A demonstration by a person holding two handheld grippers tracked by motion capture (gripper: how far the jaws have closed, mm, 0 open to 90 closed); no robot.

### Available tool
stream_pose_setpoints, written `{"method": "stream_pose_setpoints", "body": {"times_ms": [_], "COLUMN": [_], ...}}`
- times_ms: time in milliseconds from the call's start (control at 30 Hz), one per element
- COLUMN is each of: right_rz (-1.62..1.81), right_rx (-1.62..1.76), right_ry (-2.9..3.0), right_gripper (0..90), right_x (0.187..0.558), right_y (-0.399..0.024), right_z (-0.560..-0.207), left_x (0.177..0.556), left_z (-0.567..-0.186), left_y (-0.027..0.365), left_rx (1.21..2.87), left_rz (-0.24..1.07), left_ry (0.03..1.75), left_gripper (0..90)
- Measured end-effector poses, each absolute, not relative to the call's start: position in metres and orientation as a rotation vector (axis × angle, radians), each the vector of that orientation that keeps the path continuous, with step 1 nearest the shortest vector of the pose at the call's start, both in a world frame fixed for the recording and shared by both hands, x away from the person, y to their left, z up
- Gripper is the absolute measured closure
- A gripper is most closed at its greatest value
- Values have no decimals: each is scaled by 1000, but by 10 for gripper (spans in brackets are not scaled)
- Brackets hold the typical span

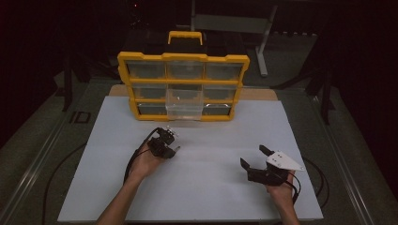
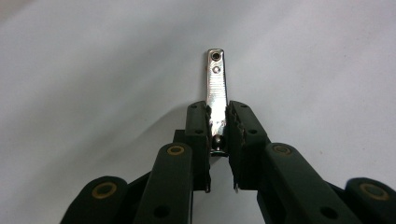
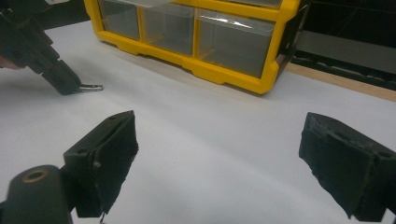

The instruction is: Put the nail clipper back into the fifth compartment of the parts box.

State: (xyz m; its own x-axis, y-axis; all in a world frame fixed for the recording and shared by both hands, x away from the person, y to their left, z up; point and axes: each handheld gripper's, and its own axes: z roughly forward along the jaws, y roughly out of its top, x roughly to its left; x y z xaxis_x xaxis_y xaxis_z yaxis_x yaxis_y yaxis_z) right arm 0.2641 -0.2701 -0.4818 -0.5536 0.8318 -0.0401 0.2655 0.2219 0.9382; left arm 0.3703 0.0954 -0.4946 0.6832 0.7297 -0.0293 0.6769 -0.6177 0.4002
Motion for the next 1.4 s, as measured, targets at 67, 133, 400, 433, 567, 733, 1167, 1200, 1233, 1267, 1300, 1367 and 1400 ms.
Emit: {"method": "stream_pose_setpoints", "body": {"times_ms": [67, 133, 400, 433, 567, 733, 1167, 1200, 1233, 1267, 1300, 1367, 1400], "right_rz": [1331, 1333, 1352, 1357, 1379, 1387, 1387, 1387, 1387, 1387, 1386, 1386, 1386], "right_rx": [1007, 1006, 1007, 1005, 1009, 1012, 1005, 1005, 1006, 1005, 1005, 1004, 1007], "right_ry": [1947, 1944, 1939, 1937, 1931, 1927, 1932, 1933, 1933, 1934, 1934, 1933, 1933], "right_gripper": [111, 111, 111, 110, 110, 110, 110, 110, 110, 110, 110, 111, 110], "right_x": [264, 264, 263, 263, 263, 263, 263, 263, 263, 263, 263, 263, 263], "right_y": [-270, -271, -272, -272, -274, -275, -274, -274, -274, -274, -274, -274, -274], "right_z": [-482, -482, -482, -482, -482, -482, -483, -483, -483, -483, -483, -483, -483], "left_x": [370, 370, 365, 364, 361, 359, 354, 354, 354, 354, 354, 353, 353], "left_z": [-494, -493, -482, -480, -474, -468, -452, -451, -450, -449, -448, -446, -446], "left_y": [97, 97, 100, 101, 101, 100, 101, 102, 102, 102, 102, 103, 104], "left_rx": [2513, 2506, 2471, 2469, 2463, 2452, 2415, 2413, 2410, 2405, 2399, 2394, 2395], "left_rz": [194, 208, 229, 233, 245, 258, 252, 256, 261, 266, 268, 273, 275], "left_ry": [1087, 1082, 1051, 1043, 1012, 986, 945, 941, 936, 932, 930, 927, 921], "left_gripper": [798, 798, 798, 798, 798, 798, 798, 798, 798, 798, 798, 798, 798]}}
